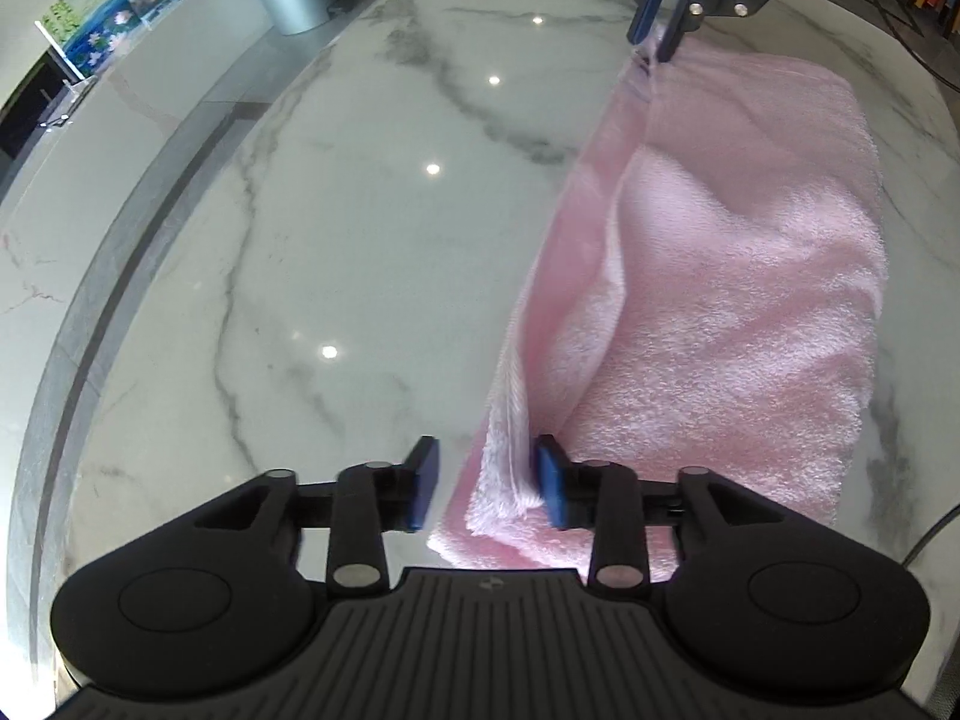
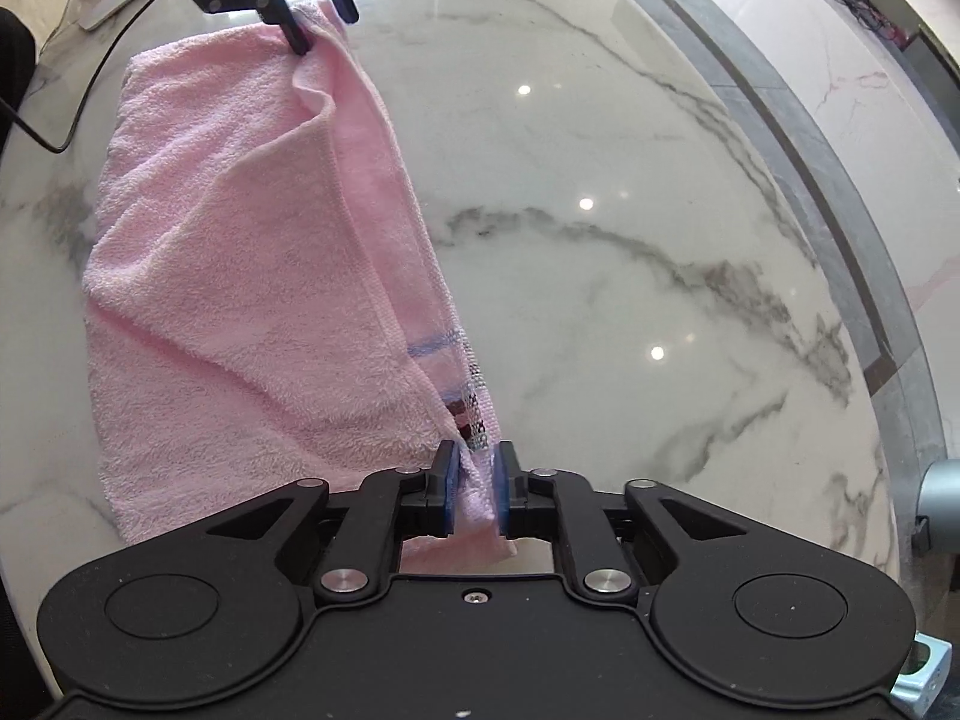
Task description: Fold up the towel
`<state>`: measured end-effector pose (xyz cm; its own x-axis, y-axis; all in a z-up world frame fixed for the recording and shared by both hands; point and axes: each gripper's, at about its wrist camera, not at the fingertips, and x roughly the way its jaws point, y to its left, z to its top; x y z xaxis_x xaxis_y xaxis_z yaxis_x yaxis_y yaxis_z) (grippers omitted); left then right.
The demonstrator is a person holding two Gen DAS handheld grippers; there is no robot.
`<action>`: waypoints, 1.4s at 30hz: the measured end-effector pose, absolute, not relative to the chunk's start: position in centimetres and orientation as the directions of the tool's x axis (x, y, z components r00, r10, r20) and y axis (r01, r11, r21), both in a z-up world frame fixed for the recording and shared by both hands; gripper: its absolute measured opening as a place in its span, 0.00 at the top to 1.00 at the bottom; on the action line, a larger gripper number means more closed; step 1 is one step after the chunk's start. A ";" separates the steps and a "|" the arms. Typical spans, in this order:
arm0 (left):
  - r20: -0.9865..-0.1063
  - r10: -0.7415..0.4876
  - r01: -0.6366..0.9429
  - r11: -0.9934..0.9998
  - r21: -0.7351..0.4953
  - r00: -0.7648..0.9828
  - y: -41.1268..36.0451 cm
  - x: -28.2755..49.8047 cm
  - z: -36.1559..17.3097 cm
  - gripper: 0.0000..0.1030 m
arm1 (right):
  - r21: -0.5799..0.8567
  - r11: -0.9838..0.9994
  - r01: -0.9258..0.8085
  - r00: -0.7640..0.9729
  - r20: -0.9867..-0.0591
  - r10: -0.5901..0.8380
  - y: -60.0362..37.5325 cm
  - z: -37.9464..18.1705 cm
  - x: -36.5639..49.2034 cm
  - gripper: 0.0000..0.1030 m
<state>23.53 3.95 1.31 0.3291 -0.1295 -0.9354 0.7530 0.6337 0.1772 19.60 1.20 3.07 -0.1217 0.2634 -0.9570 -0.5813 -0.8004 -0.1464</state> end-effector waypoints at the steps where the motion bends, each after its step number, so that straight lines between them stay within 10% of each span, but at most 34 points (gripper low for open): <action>1: -0.932 -0.128 0.739 0.649 0.180 0.340 4.3 23.5 1.6 0.57 | -0.158 -0.794 -0.588 -0.114 -0.955 0.274 1.2 3.3 19.8 0.78; 17: -0.873 -0.061 0.660 0.681 0.318 0.484 3.3 18.8 5.6 0.58 | -0.118 -0.828 -0.548 -0.167 -0.955 0.247 -4.9 5.6 17.3 0.78; 42: -0.899 -0.245 0.604 0.796 0.027 0.363 2.7 14.6 -0.1 0.58 | -0.010 -0.800 -0.600 -0.221 -0.959 0.178 -7.5 1.9 16.0 0.78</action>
<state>14.61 2.68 -0.13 0.3629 -0.2446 -0.8992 0.6045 0.7962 0.0273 15.98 -7.54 1.90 -0.2212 0.1781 -0.9588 -0.5996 -0.8003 -0.0104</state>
